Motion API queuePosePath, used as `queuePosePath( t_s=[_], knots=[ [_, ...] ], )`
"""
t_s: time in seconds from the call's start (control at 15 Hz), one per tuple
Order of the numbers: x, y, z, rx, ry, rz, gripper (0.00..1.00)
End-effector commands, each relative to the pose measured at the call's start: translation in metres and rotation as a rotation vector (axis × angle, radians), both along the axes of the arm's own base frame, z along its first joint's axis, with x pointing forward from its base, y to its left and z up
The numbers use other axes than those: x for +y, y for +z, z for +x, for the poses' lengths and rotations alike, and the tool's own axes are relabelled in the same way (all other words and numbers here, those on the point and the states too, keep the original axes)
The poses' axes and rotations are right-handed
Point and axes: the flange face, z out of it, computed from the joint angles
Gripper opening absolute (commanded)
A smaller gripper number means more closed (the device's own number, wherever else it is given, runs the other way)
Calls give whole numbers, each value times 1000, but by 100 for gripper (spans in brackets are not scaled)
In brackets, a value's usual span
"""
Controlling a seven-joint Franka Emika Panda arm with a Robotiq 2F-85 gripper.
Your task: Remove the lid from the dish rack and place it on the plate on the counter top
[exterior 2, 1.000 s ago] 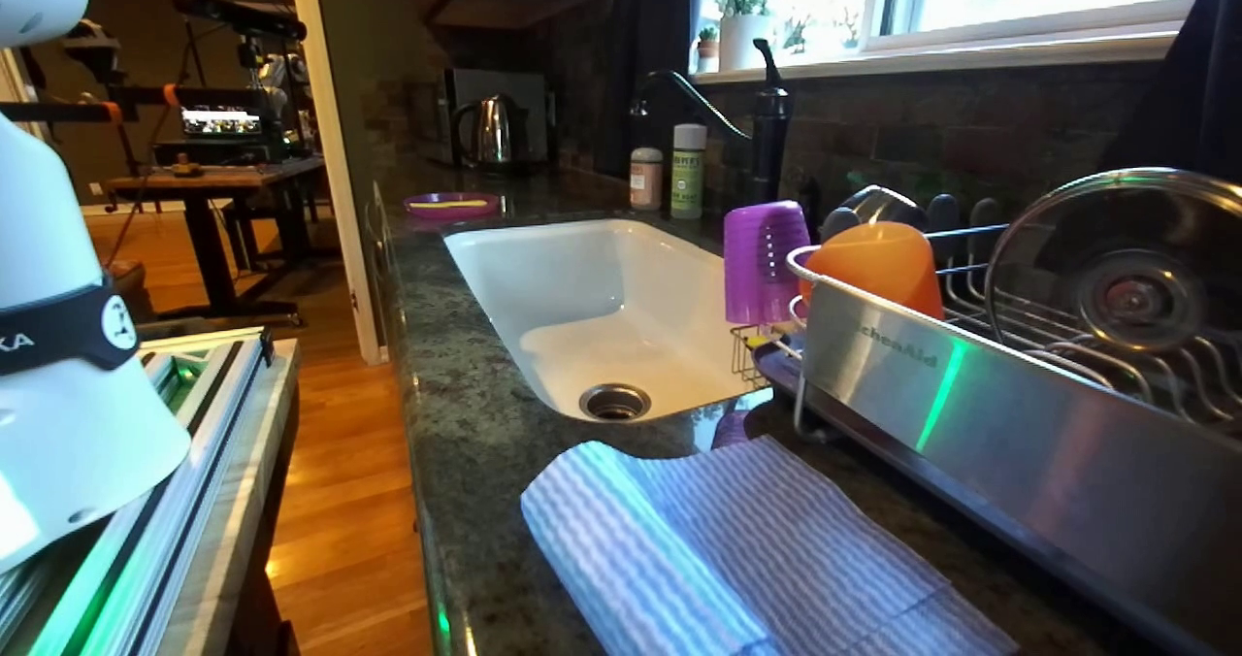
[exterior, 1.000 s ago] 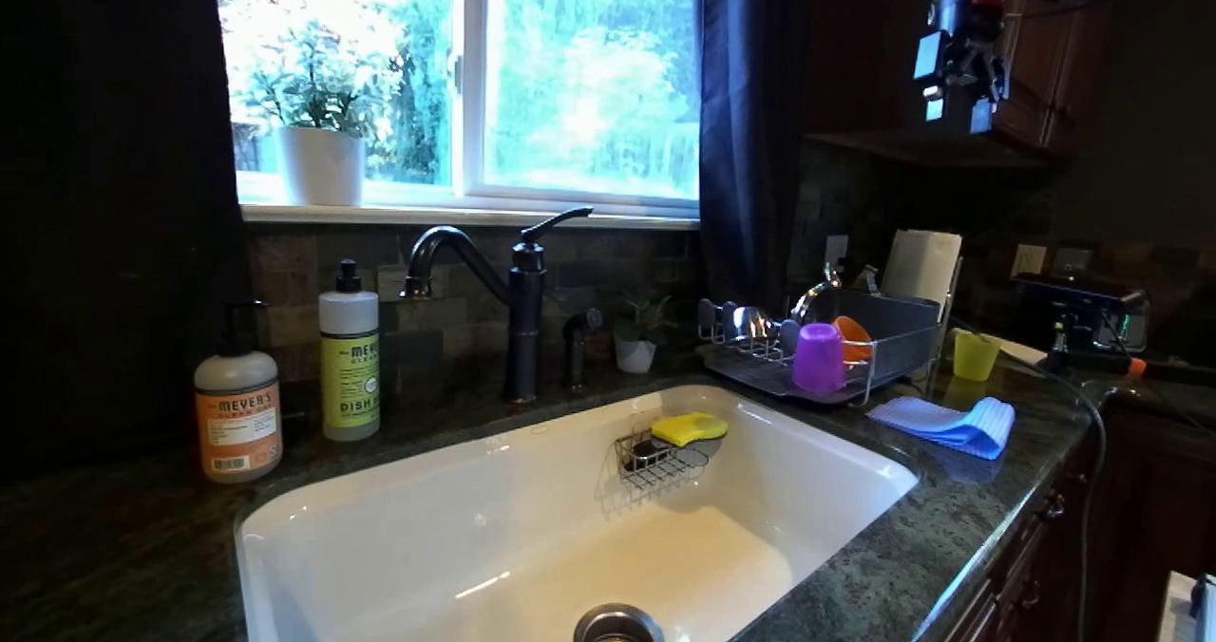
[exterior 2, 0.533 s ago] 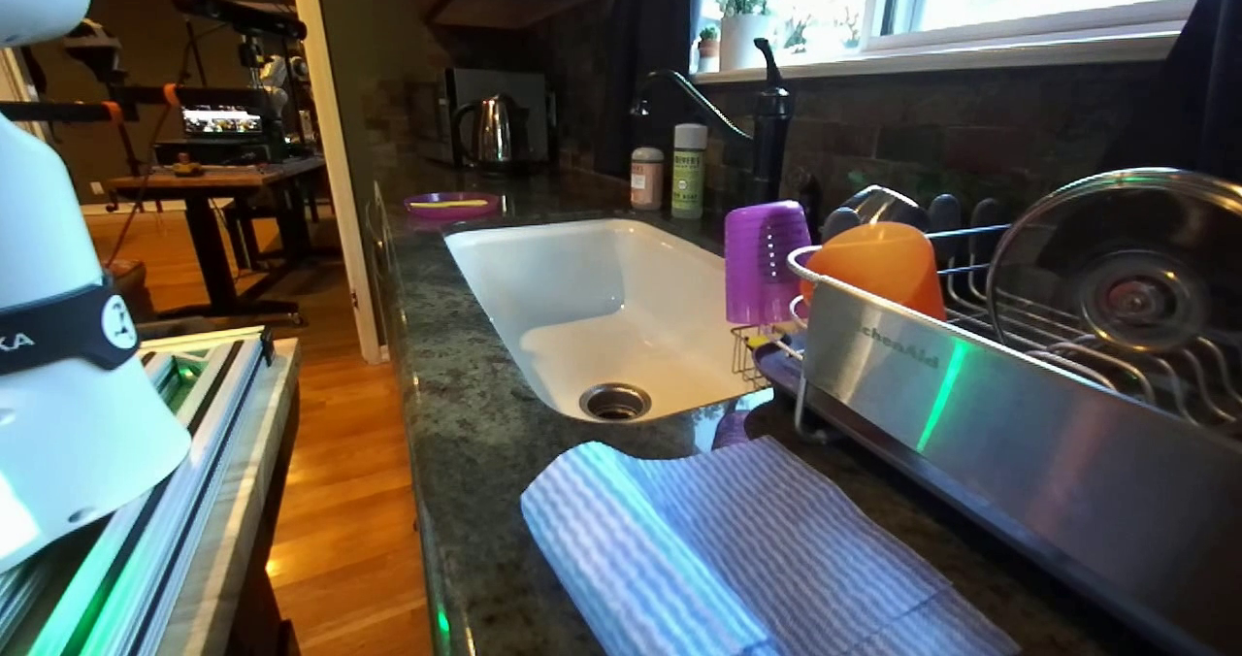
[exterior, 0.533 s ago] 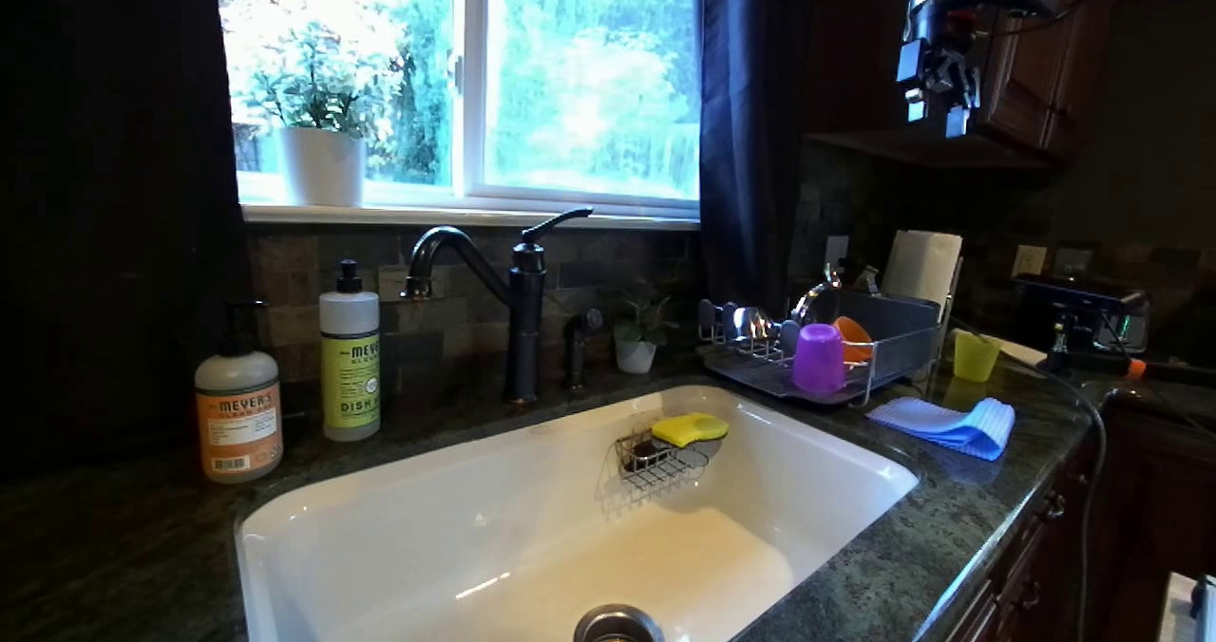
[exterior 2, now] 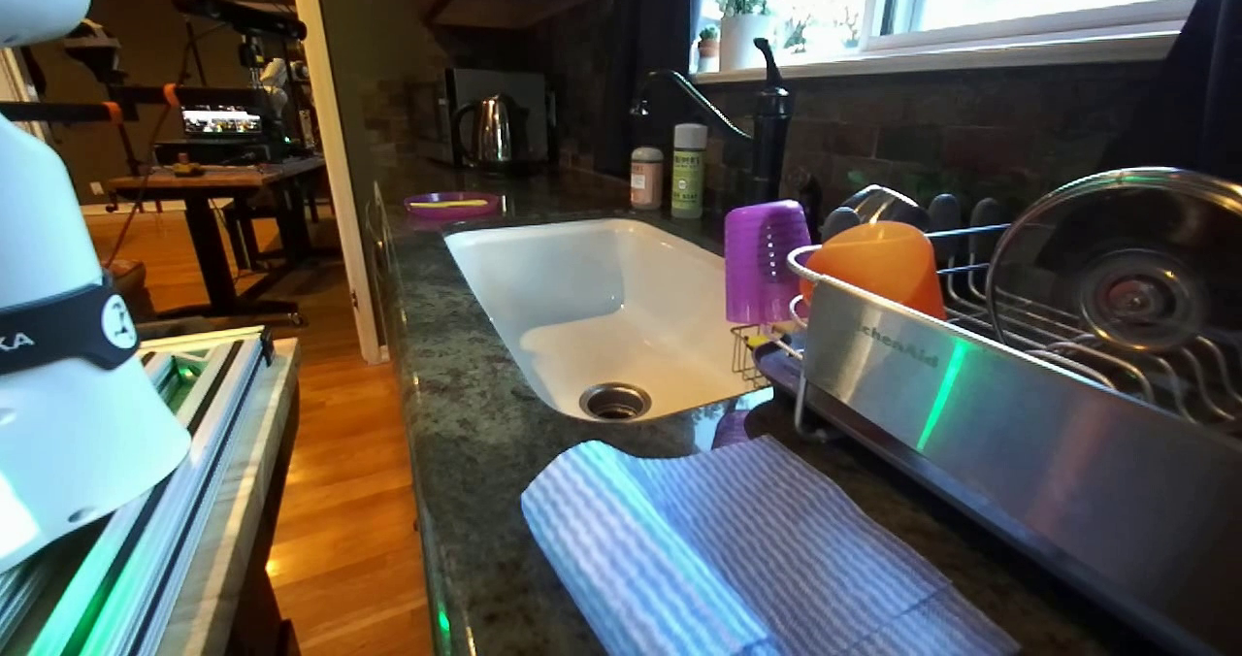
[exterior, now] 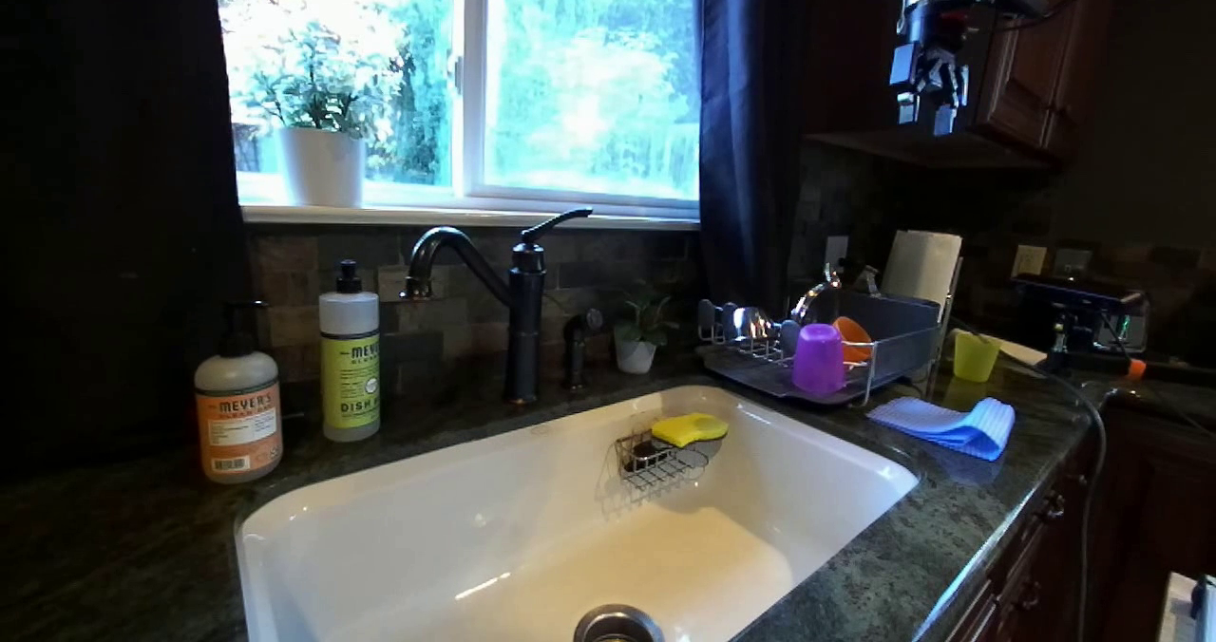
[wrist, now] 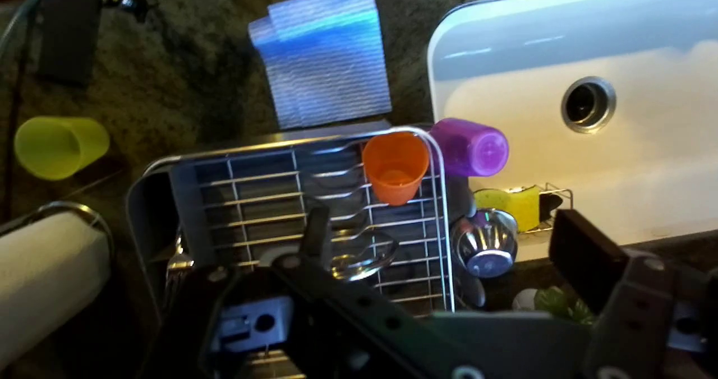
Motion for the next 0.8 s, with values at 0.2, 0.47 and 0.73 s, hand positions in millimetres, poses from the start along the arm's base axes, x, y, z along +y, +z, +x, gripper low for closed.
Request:
queuePosePath(
  t_s=[0.2,0.47,0.73],
  knots=[
    [-38,-8,55,-99,318,-179,100],
    [-56,-35,99,-271,380,-199,100],
    [-50,-50,101,-243,387,-154,100]
  ],
)
